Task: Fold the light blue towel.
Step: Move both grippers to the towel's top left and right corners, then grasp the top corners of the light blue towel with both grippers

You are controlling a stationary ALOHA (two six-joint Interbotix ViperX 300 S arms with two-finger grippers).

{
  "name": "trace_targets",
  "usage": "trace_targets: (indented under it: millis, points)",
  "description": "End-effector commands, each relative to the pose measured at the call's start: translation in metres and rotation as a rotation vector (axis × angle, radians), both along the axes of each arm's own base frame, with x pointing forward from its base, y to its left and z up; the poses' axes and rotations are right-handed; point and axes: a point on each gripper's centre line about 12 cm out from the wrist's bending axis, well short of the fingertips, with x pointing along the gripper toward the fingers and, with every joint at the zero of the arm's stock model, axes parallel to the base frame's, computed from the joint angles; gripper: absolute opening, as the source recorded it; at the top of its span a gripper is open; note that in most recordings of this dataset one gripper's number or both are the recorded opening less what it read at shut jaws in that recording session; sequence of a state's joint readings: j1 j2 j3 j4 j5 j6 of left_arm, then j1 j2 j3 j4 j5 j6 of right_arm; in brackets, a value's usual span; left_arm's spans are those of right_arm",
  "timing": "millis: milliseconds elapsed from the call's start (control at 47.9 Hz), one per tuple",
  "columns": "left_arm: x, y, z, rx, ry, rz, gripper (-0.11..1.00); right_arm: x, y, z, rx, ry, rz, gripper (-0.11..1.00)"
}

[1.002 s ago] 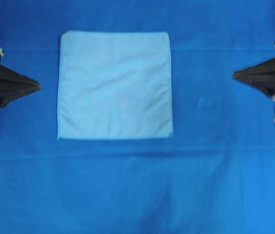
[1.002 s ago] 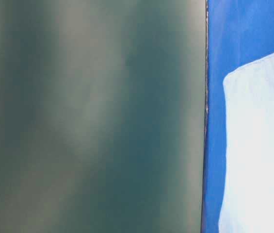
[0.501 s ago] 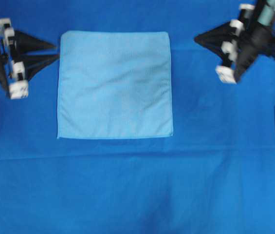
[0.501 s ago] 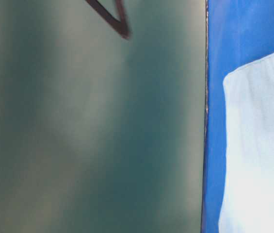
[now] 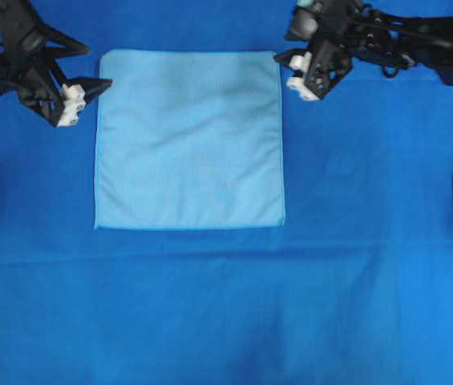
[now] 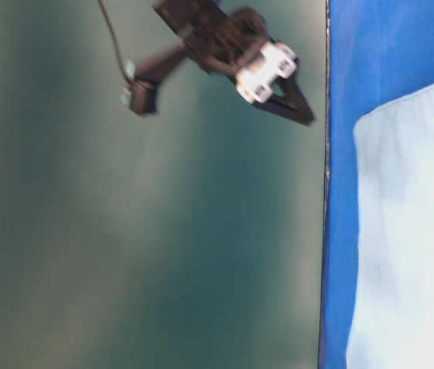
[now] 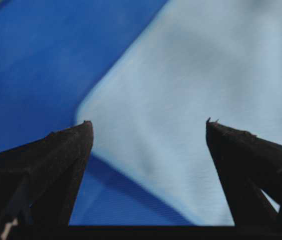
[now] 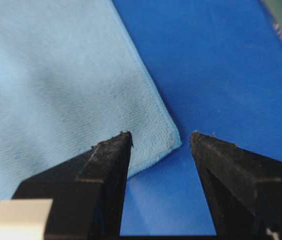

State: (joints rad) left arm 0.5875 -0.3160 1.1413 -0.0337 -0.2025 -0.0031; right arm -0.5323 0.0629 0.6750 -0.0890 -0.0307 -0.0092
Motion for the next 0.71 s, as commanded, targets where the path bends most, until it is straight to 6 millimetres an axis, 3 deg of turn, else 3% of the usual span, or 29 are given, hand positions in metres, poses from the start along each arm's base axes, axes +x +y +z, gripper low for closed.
trace_targets:
  millis: [0, 334, 689]
  points:
    - [0.003, 0.015, -0.005, 0.002, -0.001, 0.039, 0.89, 0.009, -0.009, 0.004, -0.015, -0.018, -0.003, 0.56]
    - [0.011, 0.037, -0.032, -0.019, 0.039, 0.083, 0.89, 0.012, -0.02, -0.031, 0.018, 0.037, -0.02, 0.56]
    - [0.004, 0.053, -0.053, -0.042, 0.069, 0.137, 0.89, 0.015, -0.028, -0.042, 0.017, 0.012, -0.038, 0.55]
